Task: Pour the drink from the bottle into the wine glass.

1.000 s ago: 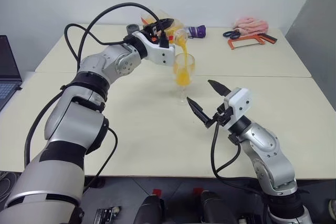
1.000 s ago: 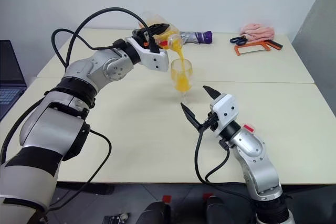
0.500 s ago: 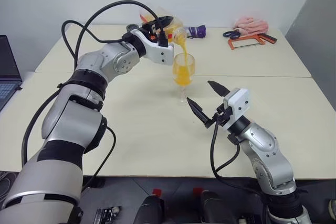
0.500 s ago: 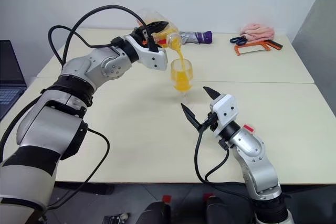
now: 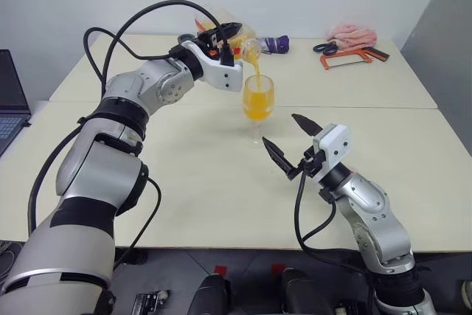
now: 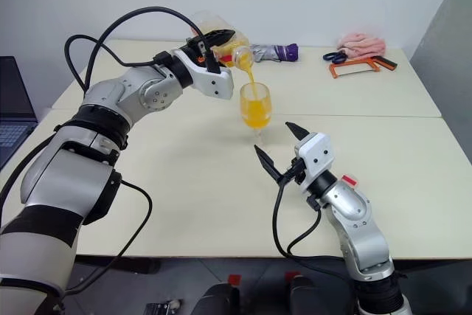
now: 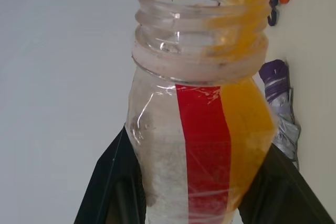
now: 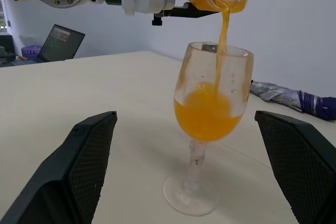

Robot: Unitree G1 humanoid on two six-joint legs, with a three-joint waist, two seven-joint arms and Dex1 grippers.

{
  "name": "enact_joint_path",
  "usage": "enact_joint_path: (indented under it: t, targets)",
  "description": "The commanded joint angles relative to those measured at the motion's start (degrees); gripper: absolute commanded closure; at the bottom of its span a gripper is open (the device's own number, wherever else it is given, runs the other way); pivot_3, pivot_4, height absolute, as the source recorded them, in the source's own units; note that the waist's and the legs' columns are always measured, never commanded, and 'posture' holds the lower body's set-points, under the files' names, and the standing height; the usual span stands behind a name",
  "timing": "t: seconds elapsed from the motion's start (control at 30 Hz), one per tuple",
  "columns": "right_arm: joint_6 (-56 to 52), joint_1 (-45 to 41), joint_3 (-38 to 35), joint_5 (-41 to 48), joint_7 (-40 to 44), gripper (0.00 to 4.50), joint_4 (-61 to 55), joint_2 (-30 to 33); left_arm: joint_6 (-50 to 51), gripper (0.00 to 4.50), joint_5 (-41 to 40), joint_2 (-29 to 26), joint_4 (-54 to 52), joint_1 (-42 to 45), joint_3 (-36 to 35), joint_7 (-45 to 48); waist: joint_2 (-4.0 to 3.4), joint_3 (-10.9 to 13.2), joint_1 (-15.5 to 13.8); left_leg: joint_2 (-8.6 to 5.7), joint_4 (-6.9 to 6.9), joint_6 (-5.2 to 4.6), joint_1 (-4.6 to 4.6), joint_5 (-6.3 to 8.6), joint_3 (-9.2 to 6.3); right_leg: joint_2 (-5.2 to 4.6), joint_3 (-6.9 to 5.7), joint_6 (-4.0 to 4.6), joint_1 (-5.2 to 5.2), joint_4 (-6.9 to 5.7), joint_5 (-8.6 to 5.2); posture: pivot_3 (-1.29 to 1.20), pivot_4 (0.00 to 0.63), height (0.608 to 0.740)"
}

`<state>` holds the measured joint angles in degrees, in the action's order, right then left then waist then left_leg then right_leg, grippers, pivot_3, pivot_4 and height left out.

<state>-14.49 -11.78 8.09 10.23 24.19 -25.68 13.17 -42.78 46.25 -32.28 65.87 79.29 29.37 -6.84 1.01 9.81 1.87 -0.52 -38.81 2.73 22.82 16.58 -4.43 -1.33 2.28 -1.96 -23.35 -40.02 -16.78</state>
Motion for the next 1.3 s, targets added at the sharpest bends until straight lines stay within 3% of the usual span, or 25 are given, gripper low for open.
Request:
enact_joint_path:
  t: [0.03, 1.3]
  targets:
    - [2.08, -0.23, -0.16, -0.09, -0.29, 0.00, -0.42, -0.37, -0.14, 2.81, 0.02, -1.05, -1.30, 2.85, -0.34, -1.21, 0.00, 0.00, 0.00, 0.00, 0.00, 0.00, 0.00, 0.00, 0.00, 0.00, 0.00, 0.00, 0.00, 0.00, 0.00, 0.00, 0.150, 0.740]
    - [2.75, 0.08, 1.42, -0.56, -0.49, 0.00, 0.34, -0.94, -0.38, 2.81, 1.85, -1.14, -0.64, 3.77, 0.47, -2.74, 0.00, 0.00, 0.00, 0.00, 0.00, 0.01, 0.00, 0.00, 0.01, 0.00, 0.00, 0.00, 0.00, -0.01, 0.00, 0.00, 0.150, 0.740]
